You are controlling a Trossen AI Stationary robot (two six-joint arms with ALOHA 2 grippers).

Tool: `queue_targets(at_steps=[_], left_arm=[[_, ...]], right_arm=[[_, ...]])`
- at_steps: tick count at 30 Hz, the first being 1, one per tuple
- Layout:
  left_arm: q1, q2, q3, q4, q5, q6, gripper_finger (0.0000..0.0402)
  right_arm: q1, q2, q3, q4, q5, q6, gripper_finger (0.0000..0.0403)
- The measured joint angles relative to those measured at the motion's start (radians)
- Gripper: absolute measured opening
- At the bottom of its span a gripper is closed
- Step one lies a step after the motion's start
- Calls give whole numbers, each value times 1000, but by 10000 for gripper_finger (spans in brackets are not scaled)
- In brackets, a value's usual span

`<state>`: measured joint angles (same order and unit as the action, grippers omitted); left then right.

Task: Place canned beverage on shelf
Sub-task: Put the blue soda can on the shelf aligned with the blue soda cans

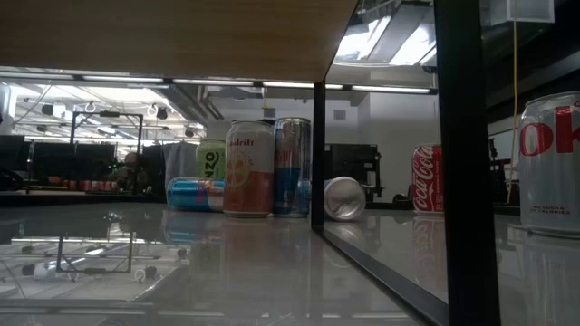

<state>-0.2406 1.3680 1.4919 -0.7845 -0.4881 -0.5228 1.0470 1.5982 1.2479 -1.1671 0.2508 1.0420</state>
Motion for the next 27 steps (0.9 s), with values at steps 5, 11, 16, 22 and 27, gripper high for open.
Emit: queue_targets(at_steps=[5,11,16,22,27], left_arm=[[0,0,0,0,0,0,295],[0,0,0,0,0,1,295],[0,0,0,0,0,1,295],[0,0,0,0,0,2,295],[0,0,0,-1,0,2,295]], right_arm=[[0,0,0,10,1,1,308],[0,0,2,60,0,1,219],[-28,2,40,68,-33,1,212],[-99,2,113,64,-85,0,229],[-168,2,211,66,-137,1,230]])
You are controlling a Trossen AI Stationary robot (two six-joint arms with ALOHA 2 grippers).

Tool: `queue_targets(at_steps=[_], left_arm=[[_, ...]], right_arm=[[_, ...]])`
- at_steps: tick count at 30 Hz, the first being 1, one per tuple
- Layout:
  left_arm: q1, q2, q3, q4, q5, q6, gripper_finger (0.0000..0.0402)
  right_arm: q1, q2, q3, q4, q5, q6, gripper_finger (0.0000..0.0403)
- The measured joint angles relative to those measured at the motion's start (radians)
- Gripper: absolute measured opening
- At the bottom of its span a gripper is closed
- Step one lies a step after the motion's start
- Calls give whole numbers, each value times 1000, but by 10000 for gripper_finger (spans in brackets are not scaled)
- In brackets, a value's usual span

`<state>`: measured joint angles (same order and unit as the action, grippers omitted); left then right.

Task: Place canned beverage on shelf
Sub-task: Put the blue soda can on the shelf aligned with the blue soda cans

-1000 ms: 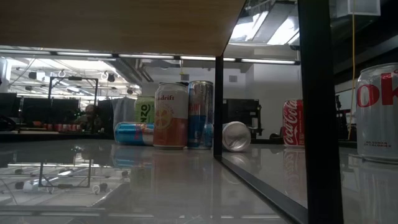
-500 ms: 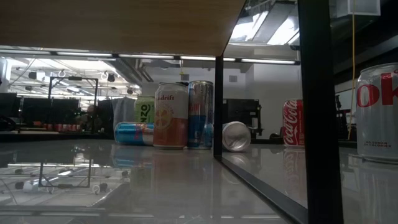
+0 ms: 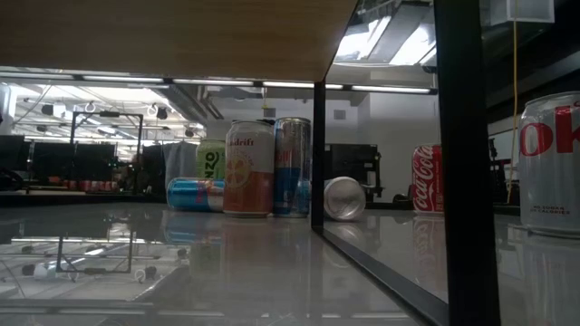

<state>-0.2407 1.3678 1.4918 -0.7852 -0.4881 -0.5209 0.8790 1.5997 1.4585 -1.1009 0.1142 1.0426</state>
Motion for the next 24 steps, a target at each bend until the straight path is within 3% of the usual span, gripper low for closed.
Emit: queue_targets(at_steps=[8,13,18,24], left_arm=[[0,0,0,-84,10,1,295],[-26,0,0,-169,36,11,295],[-85,0,0,-219,73,11,295],[-181,0,0,-216,117,-24,295]], right_arm=[[-109,0,250,0,2,-4,225],[-149,0,392,2,58,-32,224],[-183,30,484,18,120,-107,225],[-230,117,552,103,114,-262,225]])
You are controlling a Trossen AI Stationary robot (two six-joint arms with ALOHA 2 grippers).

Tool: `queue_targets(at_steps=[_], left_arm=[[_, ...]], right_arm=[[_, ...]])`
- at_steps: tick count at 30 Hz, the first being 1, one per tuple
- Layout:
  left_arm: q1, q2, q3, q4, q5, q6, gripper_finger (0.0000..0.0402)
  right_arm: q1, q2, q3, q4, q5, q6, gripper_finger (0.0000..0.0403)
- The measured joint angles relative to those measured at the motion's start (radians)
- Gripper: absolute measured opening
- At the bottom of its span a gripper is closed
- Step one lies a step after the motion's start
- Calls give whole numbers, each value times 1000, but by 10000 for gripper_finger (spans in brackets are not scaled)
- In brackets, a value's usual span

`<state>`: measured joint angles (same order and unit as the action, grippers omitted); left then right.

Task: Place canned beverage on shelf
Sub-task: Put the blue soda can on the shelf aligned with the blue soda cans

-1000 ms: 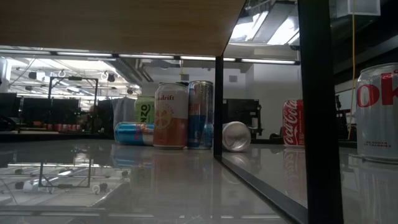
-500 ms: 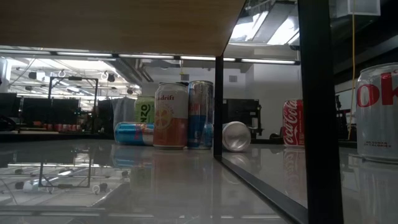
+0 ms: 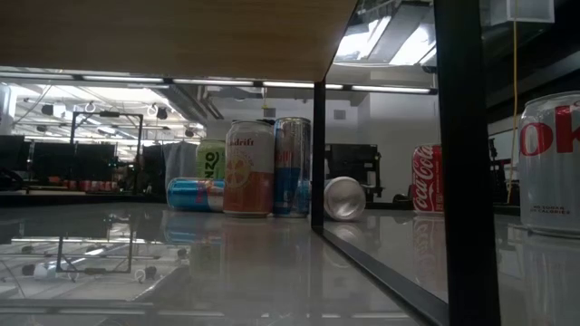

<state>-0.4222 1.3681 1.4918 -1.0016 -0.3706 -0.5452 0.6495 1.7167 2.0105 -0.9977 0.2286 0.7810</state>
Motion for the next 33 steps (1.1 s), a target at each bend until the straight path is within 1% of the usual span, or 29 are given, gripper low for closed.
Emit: queue_targets(at_steps=[4,9,15,18,26,33], left_arm=[[-67,0,0,2,-1,-60,295],[-143,15,0,52,-9,-124,295],[-204,88,0,160,-12,-129,295],[-222,132,0,213,-12,-130,295],[-242,242,0,350,-13,-138,295],[-243,315,0,401,-13,-250,295]], right_arm=[[-23,40,39,2,3,-86,226],[-30,50,39,-1,54,-157,226],[-29,50,33,8,78,-171,226],[-28,55,19,4,74,-171,227],[-28,113,17,7,39,-188,227],[-28,141,17,4,41,-188,227]])
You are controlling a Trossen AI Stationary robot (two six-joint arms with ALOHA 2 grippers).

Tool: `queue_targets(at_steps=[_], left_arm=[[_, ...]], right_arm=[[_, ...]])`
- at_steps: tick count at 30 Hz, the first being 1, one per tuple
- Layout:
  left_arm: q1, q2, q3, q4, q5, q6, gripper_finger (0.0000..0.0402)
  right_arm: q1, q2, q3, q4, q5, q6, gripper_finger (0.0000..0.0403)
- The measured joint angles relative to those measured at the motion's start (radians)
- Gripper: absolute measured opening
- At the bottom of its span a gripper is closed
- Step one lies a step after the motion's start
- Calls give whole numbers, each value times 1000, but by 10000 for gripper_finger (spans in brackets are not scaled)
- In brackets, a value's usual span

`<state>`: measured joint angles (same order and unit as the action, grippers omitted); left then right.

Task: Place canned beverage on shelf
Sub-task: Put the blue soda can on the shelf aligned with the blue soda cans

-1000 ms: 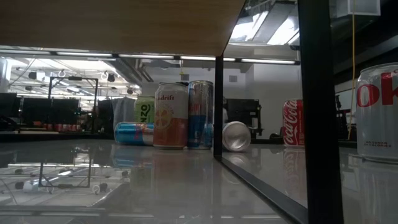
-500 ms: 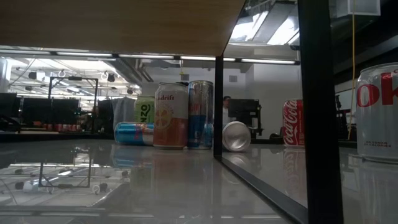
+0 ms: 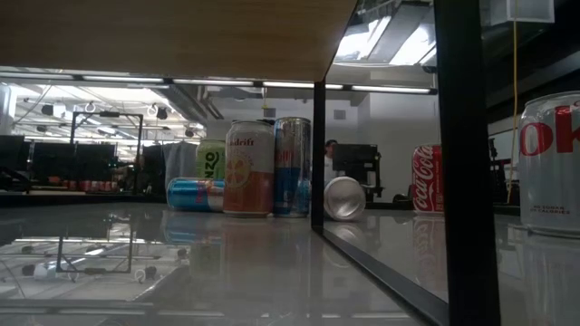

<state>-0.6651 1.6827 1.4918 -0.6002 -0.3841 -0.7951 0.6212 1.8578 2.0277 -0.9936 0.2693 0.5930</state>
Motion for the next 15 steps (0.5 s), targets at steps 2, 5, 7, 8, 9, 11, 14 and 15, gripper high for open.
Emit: queue_targets(at_steps=[2,5,7,8,9,11,14,15], left_arm=[[0,19,0,11,0,-40,295],[0,43,0,38,-2,-92,295],[0,55,0,46,-5,-128,295],[0,60,0,47,-8,-149,295],[0,63,0,46,-15,-169,295],[0,69,0,46,-23,-205,295],[1,73,0,46,-39,-240,295],[1,77,0,46,-43,-248,295]], right_arm=[[0,4,0,-3,0,0,227],[0,10,-1,-4,1,0,227],[0,12,-1,-4,9,0,227],[0,13,-1,-5,14,0,227],[0,13,-1,-6,15,0,227],[0,13,-1,-6,15,0,227],[0,15,-1,-8,28,0,227],[0,16,-1,-11,31,0,227]])
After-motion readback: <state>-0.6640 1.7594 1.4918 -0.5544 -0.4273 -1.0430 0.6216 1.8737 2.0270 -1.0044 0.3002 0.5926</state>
